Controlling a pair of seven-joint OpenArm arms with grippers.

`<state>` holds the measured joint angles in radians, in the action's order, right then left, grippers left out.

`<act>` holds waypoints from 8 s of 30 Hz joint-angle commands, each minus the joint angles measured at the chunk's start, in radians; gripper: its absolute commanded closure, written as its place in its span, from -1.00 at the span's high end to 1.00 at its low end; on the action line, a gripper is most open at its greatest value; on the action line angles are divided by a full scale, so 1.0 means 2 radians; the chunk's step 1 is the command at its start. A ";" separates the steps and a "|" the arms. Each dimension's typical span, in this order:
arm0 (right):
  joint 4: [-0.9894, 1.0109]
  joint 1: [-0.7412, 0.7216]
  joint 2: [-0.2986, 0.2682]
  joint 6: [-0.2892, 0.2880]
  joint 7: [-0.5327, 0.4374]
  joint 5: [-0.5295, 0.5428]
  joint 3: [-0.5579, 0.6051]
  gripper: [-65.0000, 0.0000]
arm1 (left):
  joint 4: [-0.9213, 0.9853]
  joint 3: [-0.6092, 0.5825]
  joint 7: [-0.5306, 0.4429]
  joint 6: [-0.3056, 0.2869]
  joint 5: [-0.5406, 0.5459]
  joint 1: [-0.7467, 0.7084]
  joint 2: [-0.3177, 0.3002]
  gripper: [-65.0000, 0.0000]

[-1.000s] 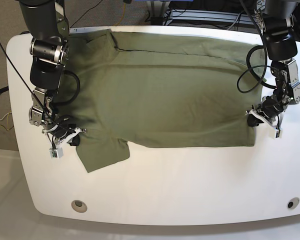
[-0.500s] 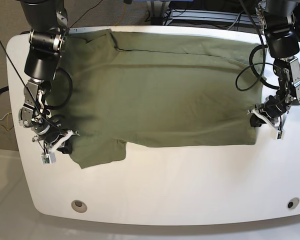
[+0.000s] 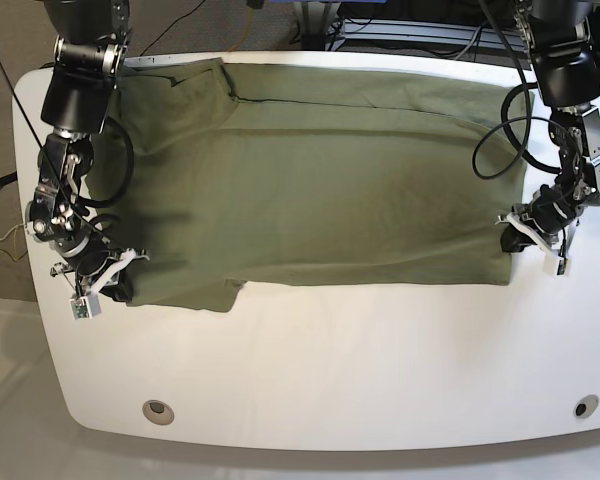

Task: Fold the T-shirt properly
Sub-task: 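Lift the hem side with both grippers and fold it over onto the shoulder fold, then hold the folded edges with both grippers and adjust the fold, then pull the folded strip's end with the right gripper away from the left gripper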

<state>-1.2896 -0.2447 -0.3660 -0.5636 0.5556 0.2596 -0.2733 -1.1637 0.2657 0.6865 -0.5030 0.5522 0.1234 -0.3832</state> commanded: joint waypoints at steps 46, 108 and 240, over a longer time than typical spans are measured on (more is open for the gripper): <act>-0.259 0.249 -0.007 -0.012 0.053 0.037 -0.123 -1.00 | -0.236 0.114 0.043 -0.006 0.031 -0.200 -0.001 -1.00; -0.232 0.239 0.039 -0.015 0.053 0.036 -0.118 -0.06 | -0.247 0.132 0.036 -0.001 0.026 -0.236 0.007 0.23; -0.032 0.097 0.030 -0.021 0.058 0.018 -0.082 -0.02 | -0.263 0.133 0.021 0.005 0.015 -0.237 0.054 0.10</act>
<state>-1.3445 -0.0372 -0.2932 -0.5987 0.6952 0.2817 -0.4370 -1.6764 0.5308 0.7425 -0.4904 0.5617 -0.3542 -0.2634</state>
